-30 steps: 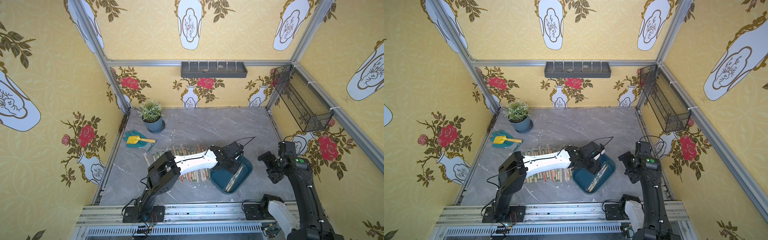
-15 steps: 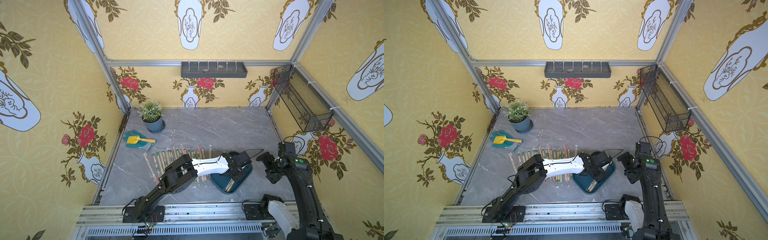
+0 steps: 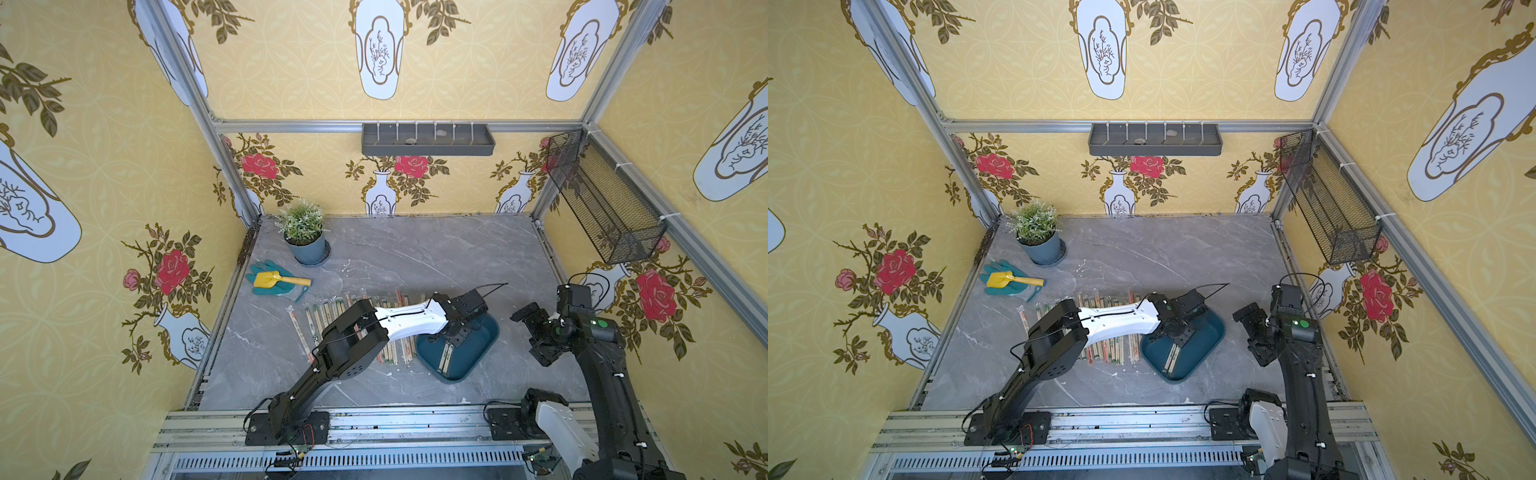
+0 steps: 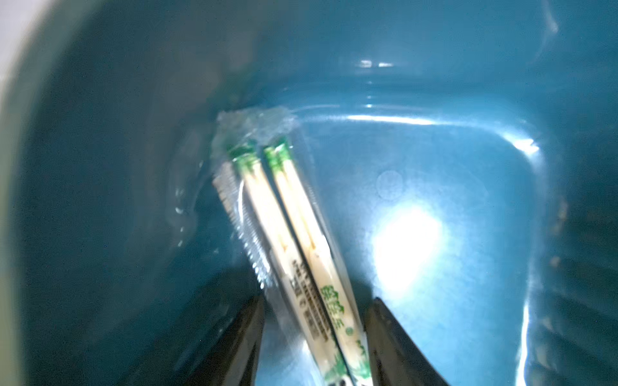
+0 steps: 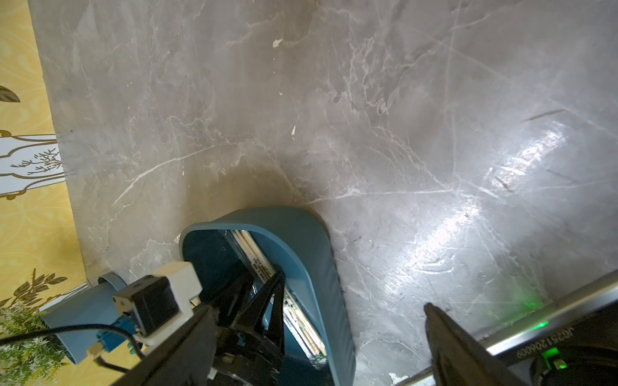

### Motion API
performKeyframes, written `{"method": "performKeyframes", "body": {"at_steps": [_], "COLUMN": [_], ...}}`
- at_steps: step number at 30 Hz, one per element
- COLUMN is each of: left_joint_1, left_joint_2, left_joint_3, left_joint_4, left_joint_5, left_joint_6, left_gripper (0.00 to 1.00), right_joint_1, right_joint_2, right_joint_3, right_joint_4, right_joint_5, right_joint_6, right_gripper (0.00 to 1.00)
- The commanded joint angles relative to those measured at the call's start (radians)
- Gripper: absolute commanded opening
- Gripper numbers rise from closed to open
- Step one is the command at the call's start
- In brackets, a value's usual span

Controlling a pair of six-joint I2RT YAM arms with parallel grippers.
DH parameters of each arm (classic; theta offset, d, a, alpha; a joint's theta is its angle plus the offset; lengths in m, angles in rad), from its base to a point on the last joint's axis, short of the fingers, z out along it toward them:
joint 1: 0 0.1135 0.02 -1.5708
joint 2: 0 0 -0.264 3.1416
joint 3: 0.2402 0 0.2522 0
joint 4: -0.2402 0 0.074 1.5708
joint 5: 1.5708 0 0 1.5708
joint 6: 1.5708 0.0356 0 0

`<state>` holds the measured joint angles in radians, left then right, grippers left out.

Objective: Take the paired disposable chopsticks out of the storage box
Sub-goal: Adjust the paired disposable chopsticks in the storage box, then pick up the paired disposable chopsticks from the storage box.

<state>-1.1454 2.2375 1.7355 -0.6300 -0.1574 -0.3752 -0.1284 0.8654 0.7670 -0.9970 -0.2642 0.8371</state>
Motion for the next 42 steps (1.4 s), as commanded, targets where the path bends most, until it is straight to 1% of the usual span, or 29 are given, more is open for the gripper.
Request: {"method": "performKeyframes", "body": {"at_steps": [1,4,7,8,11,12,15,21,30,35,39,42], "left_joint_1": [-0.002,-0.004,-0.003,-0.002,-0.003,-0.003,-0.003,-0.002,-0.002,-0.003,-0.002,-0.005], "left_joint_2": [-0.050,-0.098,-0.152,-0.167,-0.183,-0.178,-0.154,-0.115,-0.034,0.001,0.013,0.010], "left_joint_3": [-0.027,-0.054,-0.109,-0.128,-0.158,-0.158,-0.149,-0.153,-0.111,-0.093,-0.094,-0.097], "left_joint_4": [0.028,0.058,0.106,0.121,0.129,0.125,0.103,0.101,0.067,0.048,0.050,0.061], "left_joint_5": [0.021,0.050,0.037,0.018,-0.031,-0.041,-0.046,-0.045,-0.037,-0.043,-0.026,-0.003], "left_joint_6": [0.019,0.008,-0.036,-0.053,-0.080,-0.080,-0.078,-0.078,-0.078,-0.080,-0.083,-0.084], "left_gripper": [0.54,0.54,0.54,0.53,0.43,0.40,0.36,0.36,0.36,0.34,0.24,0.10], "right_joint_1": [0.000,0.000,0.001,0.001,0.000,0.001,0.001,0.000,0.000,0.000,0.001,0.000], "right_joint_2": [-0.006,-0.015,-0.023,-0.025,-0.032,-0.032,-0.034,-0.035,-0.033,-0.031,-0.029,-0.029], "right_joint_3": [-0.006,-0.008,-0.018,-0.022,-0.034,-0.037,-0.046,-0.060,-0.064,-0.063,-0.062,-0.061], "right_joint_4": [0.020,0.016,0.016,0.017,0.020,0.023,0.032,0.050,0.056,0.060,0.062,0.062], "right_joint_5": [-0.011,-0.014,-0.021,-0.023,-0.031,-0.033,-0.042,-0.060,-0.069,-0.072,-0.072,-0.072], "right_joint_6": [-0.010,-0.011,-0.013,-0.013,-0.015,-0.015,-0.018,-0.025,-0.041,-0.047,-0.051,-0.053], "right_gripper": [0.98,0.98,0.97,0.97,0.97,0.98,0.98,0.97,0.97,0.98,0.97,0.97]}}
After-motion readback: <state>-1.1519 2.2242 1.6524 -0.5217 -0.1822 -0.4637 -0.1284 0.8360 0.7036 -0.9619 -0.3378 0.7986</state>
